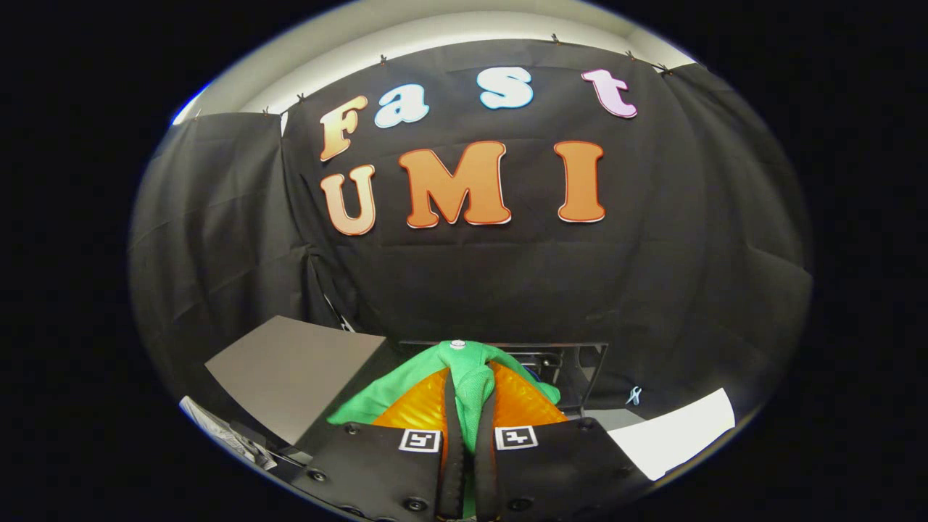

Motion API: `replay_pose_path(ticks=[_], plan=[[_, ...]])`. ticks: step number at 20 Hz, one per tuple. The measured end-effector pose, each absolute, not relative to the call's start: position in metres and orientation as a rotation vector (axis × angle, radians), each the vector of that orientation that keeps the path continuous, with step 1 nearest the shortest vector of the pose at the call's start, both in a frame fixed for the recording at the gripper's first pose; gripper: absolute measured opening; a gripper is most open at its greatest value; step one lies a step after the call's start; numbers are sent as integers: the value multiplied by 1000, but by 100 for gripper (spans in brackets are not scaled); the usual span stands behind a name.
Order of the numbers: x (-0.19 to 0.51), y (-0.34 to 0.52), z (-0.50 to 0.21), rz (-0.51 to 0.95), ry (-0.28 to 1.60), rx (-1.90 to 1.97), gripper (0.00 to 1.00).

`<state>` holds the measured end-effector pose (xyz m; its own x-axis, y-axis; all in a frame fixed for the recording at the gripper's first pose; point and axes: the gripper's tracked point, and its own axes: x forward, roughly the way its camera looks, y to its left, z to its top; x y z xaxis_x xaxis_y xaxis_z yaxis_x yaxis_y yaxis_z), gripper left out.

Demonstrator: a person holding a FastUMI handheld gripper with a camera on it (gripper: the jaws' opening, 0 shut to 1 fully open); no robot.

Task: Put the clothes into the washing machine and then close the washing machine lid.

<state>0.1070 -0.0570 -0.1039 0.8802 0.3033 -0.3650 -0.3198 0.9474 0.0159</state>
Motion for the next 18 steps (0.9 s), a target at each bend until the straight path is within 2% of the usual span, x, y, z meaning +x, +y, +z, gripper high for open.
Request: replay_pose_path(ticks=[9,18], plan=[[116,-100,-177,305,506,-63,14],[122,-89,-253,282,630,-81,14]])
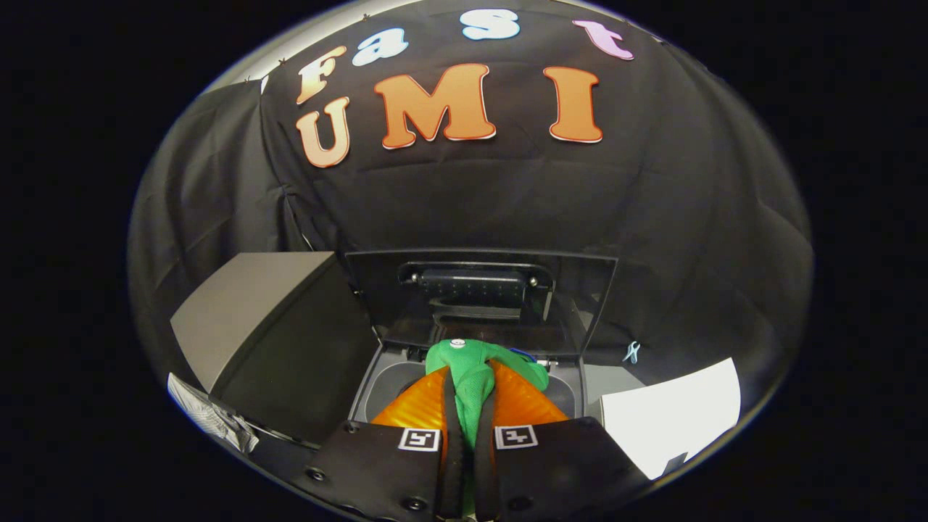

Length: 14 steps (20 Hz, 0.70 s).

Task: Put the clothes into the washing machine and then close the washing machine lid.

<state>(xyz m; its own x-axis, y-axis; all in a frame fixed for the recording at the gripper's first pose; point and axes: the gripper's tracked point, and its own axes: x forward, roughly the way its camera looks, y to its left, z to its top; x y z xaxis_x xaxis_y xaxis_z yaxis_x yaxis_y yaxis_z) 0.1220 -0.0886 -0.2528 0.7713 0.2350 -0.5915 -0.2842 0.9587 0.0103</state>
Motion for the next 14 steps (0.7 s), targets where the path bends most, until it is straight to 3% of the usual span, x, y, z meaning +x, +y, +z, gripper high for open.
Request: replay_pose_path(ticks=[14], plan=[[126,-74,-386,163,819,-84,14]])
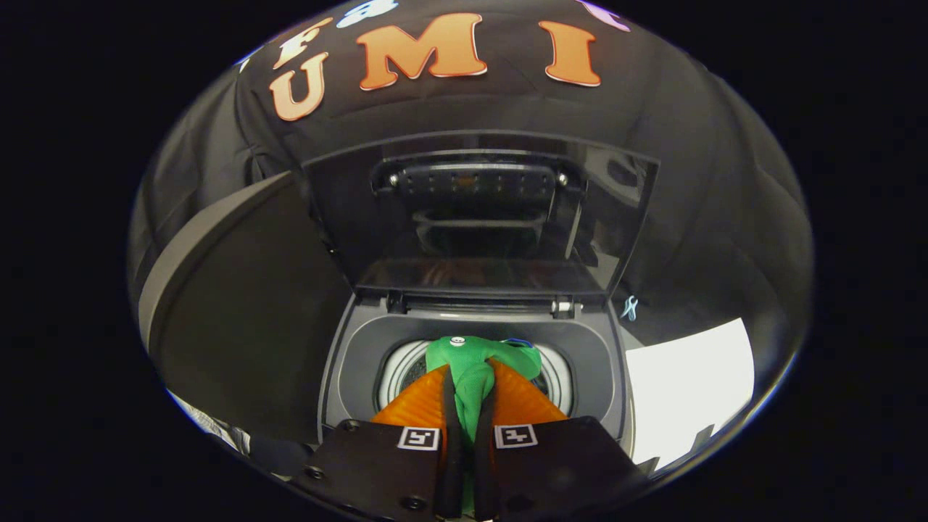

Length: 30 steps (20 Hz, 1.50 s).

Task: Put the clothes into the washing machine and then close the washing machine lid.

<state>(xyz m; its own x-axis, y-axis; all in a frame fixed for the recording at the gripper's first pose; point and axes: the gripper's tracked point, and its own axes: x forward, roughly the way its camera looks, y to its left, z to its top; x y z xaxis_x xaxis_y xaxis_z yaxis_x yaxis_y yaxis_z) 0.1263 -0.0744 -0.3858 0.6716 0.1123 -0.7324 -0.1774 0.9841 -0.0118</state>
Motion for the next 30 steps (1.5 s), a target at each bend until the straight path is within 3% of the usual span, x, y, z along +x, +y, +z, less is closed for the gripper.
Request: replay_pose_path(ticks=[16,20,24,29,30], plan=[[131,-91,-523,-40,1014,-22,15],[129,-93,-529,-68,1041,-28,24],[128,-96,-525,-72,1031,-44,39],[130,-102,-501,-78,990,-83,43],[130,-103,-496,-78,984,-93,50]])
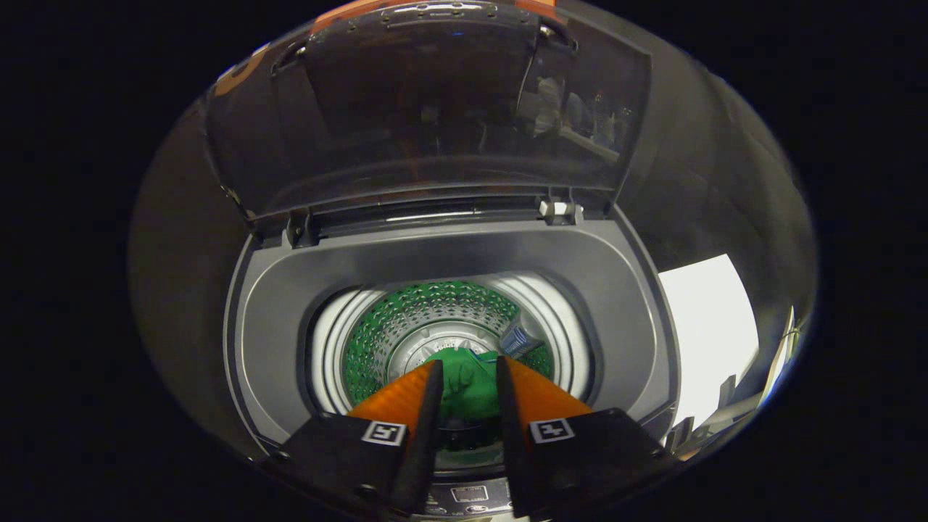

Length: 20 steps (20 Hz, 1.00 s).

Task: Put the clothes into the washing machine and then close the washing machine lid.

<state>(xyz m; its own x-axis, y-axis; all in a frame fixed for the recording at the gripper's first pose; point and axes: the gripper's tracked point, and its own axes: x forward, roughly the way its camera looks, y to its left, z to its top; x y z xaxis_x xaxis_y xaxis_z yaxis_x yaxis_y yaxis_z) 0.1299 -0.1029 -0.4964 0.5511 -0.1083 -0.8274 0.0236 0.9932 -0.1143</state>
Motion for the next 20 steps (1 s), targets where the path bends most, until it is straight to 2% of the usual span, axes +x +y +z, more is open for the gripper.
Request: replay_pose_path(ticks=[7,20], plan=[[127,-109,-451,-79,948,-147,100],[157,-97,-321,-49,788,-121,100]])
